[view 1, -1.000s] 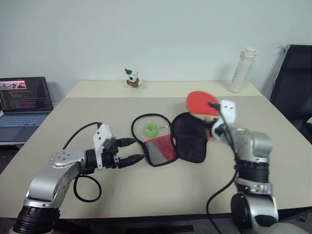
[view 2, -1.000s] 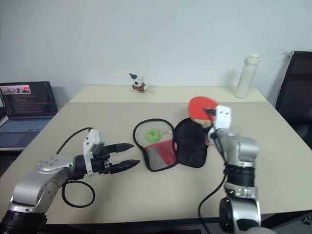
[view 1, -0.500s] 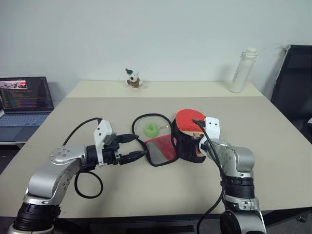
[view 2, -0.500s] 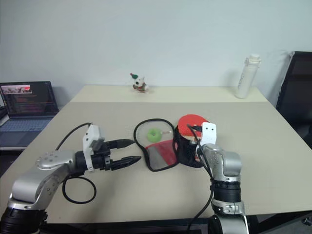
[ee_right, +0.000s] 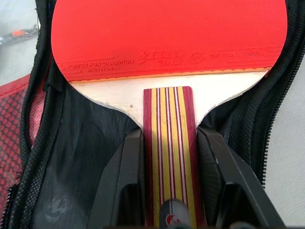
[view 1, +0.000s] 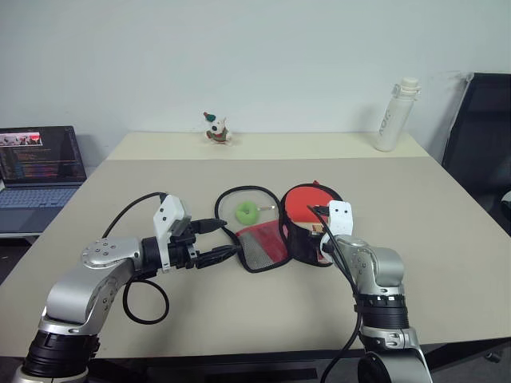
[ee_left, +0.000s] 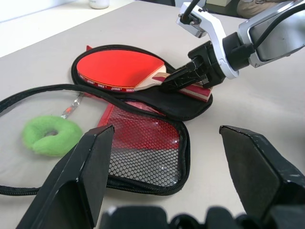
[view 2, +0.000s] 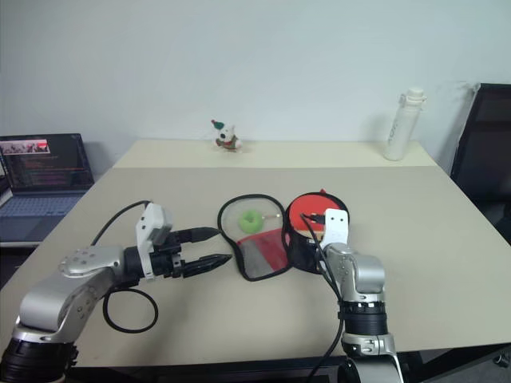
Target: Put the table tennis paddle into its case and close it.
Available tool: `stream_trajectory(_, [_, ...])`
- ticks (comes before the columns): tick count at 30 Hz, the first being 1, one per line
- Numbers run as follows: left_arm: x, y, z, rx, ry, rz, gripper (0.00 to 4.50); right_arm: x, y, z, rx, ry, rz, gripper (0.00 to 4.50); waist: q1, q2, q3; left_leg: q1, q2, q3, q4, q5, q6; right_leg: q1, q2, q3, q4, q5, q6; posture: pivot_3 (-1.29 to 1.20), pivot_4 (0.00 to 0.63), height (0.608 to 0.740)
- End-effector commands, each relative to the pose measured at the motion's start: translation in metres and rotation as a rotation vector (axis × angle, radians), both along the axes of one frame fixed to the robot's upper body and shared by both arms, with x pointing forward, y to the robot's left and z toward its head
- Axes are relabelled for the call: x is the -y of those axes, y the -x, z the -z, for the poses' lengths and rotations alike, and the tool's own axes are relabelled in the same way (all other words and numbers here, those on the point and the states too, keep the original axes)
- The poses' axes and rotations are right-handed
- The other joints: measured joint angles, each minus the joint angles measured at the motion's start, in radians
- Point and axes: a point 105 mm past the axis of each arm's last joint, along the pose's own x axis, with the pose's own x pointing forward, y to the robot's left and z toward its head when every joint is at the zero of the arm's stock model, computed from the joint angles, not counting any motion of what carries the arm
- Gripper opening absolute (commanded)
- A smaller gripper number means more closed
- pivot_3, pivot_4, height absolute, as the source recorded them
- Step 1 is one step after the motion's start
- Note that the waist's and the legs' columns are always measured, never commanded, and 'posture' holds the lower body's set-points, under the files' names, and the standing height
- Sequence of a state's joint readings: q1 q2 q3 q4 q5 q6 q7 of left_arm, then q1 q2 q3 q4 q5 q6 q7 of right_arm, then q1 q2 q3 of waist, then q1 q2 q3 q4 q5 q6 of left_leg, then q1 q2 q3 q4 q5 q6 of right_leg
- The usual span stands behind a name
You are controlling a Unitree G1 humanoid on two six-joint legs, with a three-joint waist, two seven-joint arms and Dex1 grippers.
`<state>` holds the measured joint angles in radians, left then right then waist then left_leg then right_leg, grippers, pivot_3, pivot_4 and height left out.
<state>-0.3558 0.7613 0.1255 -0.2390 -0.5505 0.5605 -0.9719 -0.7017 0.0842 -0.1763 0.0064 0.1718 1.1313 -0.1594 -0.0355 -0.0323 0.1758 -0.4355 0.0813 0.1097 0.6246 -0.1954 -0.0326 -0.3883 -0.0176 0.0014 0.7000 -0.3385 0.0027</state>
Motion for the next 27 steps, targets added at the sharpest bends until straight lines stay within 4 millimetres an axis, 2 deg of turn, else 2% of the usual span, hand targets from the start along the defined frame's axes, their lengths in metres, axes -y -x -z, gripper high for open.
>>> stream_trajectory(1, [0.001, 0.004, -0.014, 0.057, 0.001, 0.011, 3.86, 0.000, -0.003, -0.009, 0.046, -0.005, 0.018, 1.10, 0.000, 0.000, 0.000, 0.000, 0.000, 0.000, 0.000, 0.000, 0.000, 0.000, 0.000, 0.000, 0.000, 0.000, 0.000, 0.00, 0.150, 0.740])
stream_trajectory(9, [0.000, 0.004, -0.013, 0.056, 0.003, 0.007, 3.86, 0.000, -0.006, -0.005, 0.062, 0.000, 0.061, 1.10, 0.000, -0.001, -0.001, 0.000, 0.000, 0.000, 0.001, 0.000, 0.000, 0.000, 0.000, 0.000, 0.001, 0.000, 0.000, 0.00, 0.150, 0.740])
stream_trajectory(11, [-0.001, 0.004, -0.013, 0.054, 0.003, 0.003, 3.86, -0.001, -0.006, -0.006, 0.070, -0.007, 0.059, 1.83, 0.001, -0.001, -0.001, 0.000, 0.000, 0.000, 0.001, 0.000, 0.000, 0.000, 0.000, 0.000, 0.001, 0.000, 0.000, 0.00, 0.150, 0.740])
stream_trajectory(16, [-0.006, 0.003, -0.009, 0.046, 0.002, -0.030, 3.86, -0.004, -0.004, -0.020, 0.124, 0.006, 0.008, 3.33, 0.001, -0.001, -0.001, 0.000, 0.000, 0.000, 0.001, 0.000, 0.000, 0.000, 0.000, 0.000, 0.001, 0.000, 0.000, 0.00, 0.150, 0.740])
stream_trajectory(19, [-0.011, 0.000, -0.005, 0.029, -0.003, -0.073, 3.86, -0.015, 0.004, -0.038, 0.177, 0.010, -0.158, 4.38, 0.002, -0.001, -0.001, 0.000, 0.000, 0.000, 0.001, 0.000, 0.000, 0.000, 0.000, 0.000, 0.001, 0.000, 0.000, 0.00, 0.150, 0.740])
stream_trajectory(23, [-0.027, -0.011, 0.000, 0.026, -0.012, -0.184, 3.86, -0.028, 0.028, -0.059, 0.195, -0.041, -0.421, 4.45, 0.002, -0.001, -0.001, 0.000, 0.000, 0.000, 0.001, 0.000, 0.000, 0.000, 0.000, 0.000, 0.001, 0.000, 0.000, 0.00, 0.150, 0.740])
stream_trajectory(26, [-0.041, -0.021, 0.011, 0.011, -0.060, -0.271, 3.86, -0.026, 0.047, -0.084, 0.267, -0.045, -0.613, 4.45, 0.003, -0.001, -0.001, 0.001, 0.000, 0.000, 0.001, -0.001, 0.001, 0.000, 0.000, 0.000, 0.001, 0.000, 0.000, 0.00, 0.150, 0.740])
stream_trajectory(27, [-0.046, -0.026, 0.016, 0.008, -0.080, -0.306, 3.68, -0.023, 0.054, -0.091, 0.286, -0.039, -0.673, 4.48, 0.004, -0.001, -0.001, 0.001, 0.000, 0.000, 0.001, -0.002, 0.003, 0.000, 0.000, 0.000, 0.001, 0.000, 0.000, 0.00, 0.150, 0.740])
